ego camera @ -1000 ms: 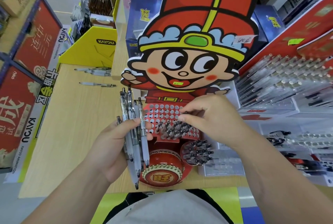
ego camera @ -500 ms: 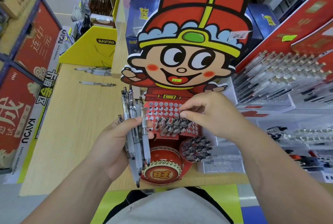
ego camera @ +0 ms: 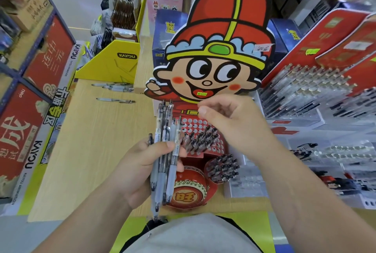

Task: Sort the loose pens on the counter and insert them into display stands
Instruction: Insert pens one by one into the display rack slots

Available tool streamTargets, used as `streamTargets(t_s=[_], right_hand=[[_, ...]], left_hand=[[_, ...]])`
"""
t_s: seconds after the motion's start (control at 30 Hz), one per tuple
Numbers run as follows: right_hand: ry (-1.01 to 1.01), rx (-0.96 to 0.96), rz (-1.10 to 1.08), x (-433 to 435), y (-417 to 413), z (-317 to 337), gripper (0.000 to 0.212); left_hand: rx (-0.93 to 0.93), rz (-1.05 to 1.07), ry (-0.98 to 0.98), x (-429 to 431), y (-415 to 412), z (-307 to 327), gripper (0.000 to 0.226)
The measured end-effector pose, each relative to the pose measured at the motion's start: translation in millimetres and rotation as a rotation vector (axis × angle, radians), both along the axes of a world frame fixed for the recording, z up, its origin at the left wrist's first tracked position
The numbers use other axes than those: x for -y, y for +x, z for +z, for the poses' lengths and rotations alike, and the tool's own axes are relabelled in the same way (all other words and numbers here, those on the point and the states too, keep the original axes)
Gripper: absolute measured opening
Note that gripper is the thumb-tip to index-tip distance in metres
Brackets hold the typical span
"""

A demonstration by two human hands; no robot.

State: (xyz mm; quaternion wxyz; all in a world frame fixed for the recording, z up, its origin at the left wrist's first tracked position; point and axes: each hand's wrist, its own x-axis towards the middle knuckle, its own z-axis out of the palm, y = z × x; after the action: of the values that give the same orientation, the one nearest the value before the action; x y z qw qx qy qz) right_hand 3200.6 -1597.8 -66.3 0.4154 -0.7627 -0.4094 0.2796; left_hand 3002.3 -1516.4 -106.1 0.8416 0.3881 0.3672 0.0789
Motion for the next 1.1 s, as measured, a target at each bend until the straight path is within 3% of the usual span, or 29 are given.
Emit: streamTargets(t_s=[0.13,0.3,0.57,0.8,0.97,1.1], right_hand=[[-0.080,-0.344,0.127,-1,-18,10,0.016],[-0.081,-0.386,0.105,3,-24,10,0.012],[0.013,-0.483,-0.100,6,-19,17,0.004],[0.094,-0.703,0.027,13,-13,19,0.020],[0.201,-0.628,-0.075,15,2,26,0.024],[0.259,-0.372,-0.209,19,19,34,0.015]], left_hand=[[0.067,-0.063,0.026,2,-3,3,0.037],[0.142,-0.061,-0.023,5,-3,9,0.040],[0.088,-0.046,0.033,1,-6,9,0.029],[0.090,-0.007,0.002,-2,-6,5,0.021],[0.060,0.085,-0.041,-5,-4,4,0.030],[-0.013,0.145,-0.037,-10,-8,-3,0.034]])
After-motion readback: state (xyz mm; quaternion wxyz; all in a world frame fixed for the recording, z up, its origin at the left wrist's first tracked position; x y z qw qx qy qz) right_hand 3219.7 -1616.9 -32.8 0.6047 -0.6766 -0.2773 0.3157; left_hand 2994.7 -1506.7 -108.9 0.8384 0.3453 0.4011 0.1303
